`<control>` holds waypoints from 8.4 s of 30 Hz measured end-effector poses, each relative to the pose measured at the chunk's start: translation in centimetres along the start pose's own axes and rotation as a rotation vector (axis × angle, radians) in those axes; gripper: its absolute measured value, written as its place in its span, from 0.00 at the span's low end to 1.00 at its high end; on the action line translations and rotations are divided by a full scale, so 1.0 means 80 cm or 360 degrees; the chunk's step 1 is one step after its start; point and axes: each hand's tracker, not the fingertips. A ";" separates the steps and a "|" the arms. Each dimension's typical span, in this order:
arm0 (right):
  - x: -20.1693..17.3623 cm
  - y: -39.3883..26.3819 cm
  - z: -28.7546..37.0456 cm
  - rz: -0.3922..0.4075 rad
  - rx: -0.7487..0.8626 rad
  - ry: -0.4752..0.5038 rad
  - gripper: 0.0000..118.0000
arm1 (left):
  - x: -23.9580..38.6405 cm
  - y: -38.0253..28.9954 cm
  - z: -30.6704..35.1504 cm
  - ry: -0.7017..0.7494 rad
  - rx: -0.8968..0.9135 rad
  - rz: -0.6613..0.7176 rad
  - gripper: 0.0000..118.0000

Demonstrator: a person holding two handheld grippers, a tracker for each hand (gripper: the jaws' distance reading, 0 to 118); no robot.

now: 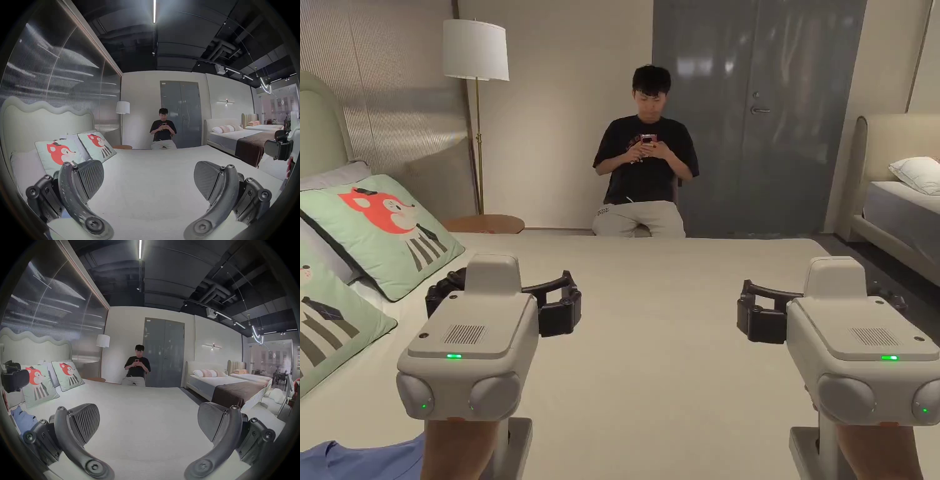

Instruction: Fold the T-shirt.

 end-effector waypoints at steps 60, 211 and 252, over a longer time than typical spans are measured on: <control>-0.004 0.026 0.043 0.0005 0.0178 0.0055 1.00 | 0.001 0.016 0.034 -0.0020 0.0109 -0.0046 0.94; -0.101 -0.051 -0.025 -0.0189 -0.0062 0.0471 0.00 | -0.139 0.011 0.055 0.0133 -0.0383 0.0335 0.02; 0.109 -0.086 0.080 -0.0204 -0.0144 -0.0016 0.00 | 0.188 -0.242 -0.007 -0.0719 -0.1293 0.0343 0.48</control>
